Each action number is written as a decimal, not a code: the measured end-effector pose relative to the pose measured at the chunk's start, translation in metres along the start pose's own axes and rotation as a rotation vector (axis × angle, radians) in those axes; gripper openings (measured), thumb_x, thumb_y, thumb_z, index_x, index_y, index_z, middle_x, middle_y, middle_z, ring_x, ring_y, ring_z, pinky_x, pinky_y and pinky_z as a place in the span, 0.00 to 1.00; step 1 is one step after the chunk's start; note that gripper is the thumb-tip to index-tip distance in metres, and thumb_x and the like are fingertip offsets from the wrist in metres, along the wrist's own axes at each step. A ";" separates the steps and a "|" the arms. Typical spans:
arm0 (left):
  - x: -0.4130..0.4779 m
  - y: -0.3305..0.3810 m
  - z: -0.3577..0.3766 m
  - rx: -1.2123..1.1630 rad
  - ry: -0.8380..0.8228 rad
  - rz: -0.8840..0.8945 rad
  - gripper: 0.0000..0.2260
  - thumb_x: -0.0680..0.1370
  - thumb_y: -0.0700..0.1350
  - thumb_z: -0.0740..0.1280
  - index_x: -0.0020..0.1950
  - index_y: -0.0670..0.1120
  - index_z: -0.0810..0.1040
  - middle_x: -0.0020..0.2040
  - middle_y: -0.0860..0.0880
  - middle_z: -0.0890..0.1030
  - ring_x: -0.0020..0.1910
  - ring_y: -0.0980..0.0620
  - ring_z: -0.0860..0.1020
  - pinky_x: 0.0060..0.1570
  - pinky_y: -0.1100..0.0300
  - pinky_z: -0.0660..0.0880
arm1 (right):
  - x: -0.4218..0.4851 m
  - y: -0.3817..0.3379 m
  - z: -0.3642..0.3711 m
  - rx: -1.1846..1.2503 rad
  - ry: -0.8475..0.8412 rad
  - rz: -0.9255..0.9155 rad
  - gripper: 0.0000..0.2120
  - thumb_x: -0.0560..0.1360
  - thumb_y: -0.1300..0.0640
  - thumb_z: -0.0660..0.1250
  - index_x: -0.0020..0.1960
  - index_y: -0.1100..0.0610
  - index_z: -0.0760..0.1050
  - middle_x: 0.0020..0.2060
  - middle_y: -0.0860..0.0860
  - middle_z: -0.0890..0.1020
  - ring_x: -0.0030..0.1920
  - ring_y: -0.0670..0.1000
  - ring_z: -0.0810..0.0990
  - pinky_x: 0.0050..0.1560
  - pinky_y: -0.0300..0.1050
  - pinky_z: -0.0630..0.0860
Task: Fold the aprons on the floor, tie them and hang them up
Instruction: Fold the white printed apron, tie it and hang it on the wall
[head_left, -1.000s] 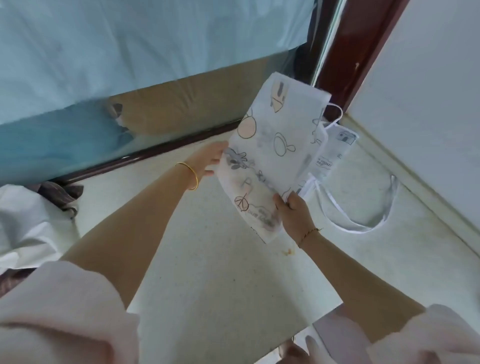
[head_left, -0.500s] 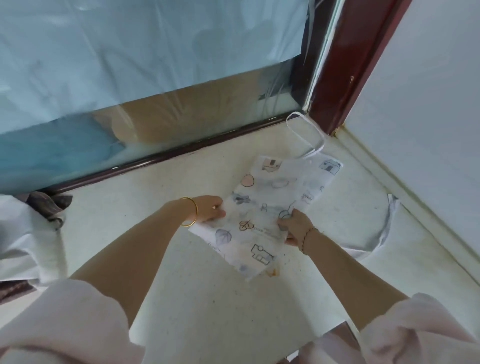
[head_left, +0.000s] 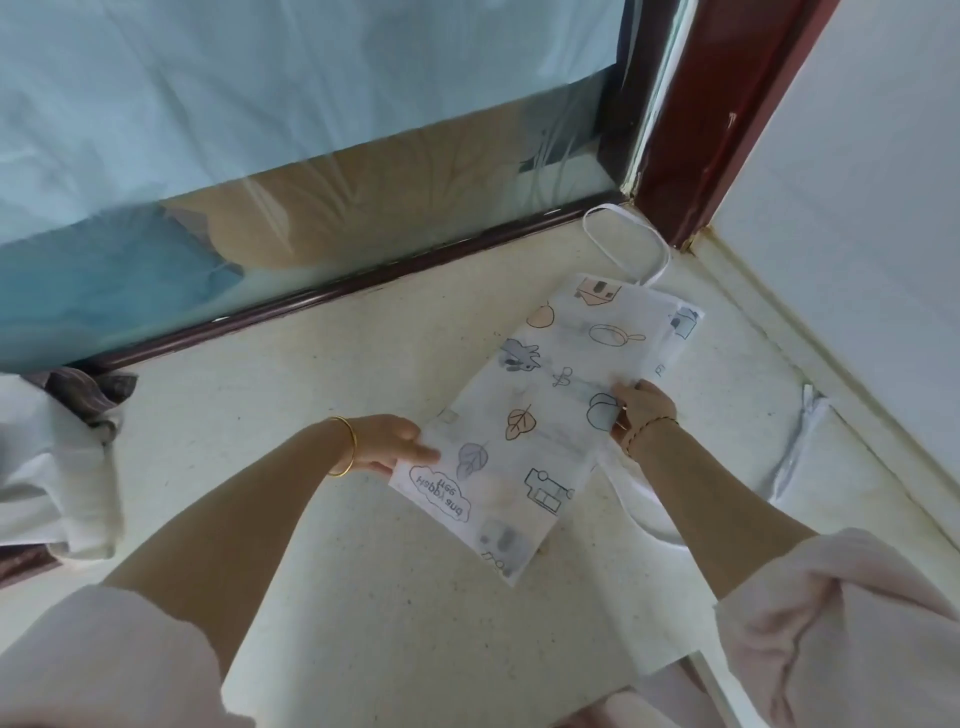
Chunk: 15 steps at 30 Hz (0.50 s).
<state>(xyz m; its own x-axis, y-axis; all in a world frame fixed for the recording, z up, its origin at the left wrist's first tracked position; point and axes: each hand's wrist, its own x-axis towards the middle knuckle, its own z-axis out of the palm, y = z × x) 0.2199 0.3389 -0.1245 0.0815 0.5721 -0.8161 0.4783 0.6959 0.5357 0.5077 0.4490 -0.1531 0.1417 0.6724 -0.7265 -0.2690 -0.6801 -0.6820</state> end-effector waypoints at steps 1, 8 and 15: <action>0.001 -0.002 0.003 0.122 0.011 -0.029 0.06 0.77 0.45 0.67 0.43 0.45 0.74 0.46 0.49 0.79 0.47 0.51 0.78 0.47 0.60 0.78 | 0.002 -0.001 -0.003 -0.011 0.021 0.043 0.12 0.75 0.69 0.62 0.38 0.55 0.68 0.36 0.57 0.72 0.31 0.52 0.73 0.30 0.40 0.76; -0.018 -0.020 -0.024 0.958 -0.066 -0.478 0.11 0.79 0.50 0.61 0.54 0.44 0.75 0.45 0.47 0.76 0.39 0.50 0.73 0.30 0.64 0.68 | -0.026 0.019 0.000 -0.193 -0.325 0.306 0.05 0.74 0.65 0.64 0.51 0.61 0.73 0.44 0.59 0.81 0.43 0.57 0.81 0.42 0.54 0.81; 0.000 0.010 -0.023 1.057 0.602 -0.440 0.16 0.78 0.44 0.62 0.65 0.44 0.70 0.62 0.45 0.71 0.61 0.45 0.72 0.56 0.54 0.71 | -0.014 0.025 0.010 -0.157 -0.161 0.151 0.02 0.76 0.64 0.64 0.49 0.60 0.73 0.41 0.55 0.80 0.40 0.54 0.80 0.38 0.50 0.80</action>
<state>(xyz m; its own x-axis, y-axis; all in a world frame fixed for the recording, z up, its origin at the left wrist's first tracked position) 0.2046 0.3561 -0.1138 -0.5307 0.6803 -0.5056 0.8419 0.3540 -0.4074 0.4899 0.4257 -0.1593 -0.0453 0.5890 -0.8068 -0.1231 -0.8048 -0.5806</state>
